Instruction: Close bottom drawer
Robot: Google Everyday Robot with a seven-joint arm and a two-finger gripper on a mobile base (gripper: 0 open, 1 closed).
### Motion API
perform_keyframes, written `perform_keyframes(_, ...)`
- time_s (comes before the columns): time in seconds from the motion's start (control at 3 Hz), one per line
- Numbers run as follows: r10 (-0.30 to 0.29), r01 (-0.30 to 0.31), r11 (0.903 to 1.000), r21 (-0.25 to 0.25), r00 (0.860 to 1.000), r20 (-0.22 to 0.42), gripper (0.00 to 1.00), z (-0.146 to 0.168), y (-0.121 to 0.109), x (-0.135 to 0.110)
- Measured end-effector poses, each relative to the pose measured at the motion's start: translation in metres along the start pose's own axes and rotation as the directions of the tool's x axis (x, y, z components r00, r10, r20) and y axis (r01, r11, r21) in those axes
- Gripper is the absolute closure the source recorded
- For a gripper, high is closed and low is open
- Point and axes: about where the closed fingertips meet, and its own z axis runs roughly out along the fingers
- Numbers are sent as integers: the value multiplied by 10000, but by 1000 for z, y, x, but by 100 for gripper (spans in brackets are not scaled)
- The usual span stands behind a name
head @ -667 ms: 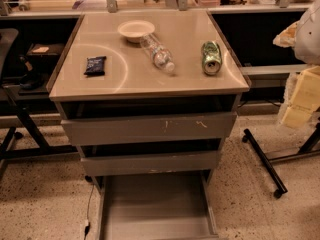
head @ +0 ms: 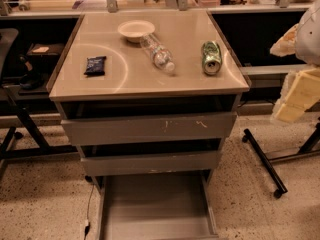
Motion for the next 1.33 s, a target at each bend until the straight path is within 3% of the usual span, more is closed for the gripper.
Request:
perform_keyframes(1.0,0,0,10000,1,10000,0,87,0,0,0)
perform_keyframes(1.33,0,0,10000,3,10000,1,100,0,0,0)
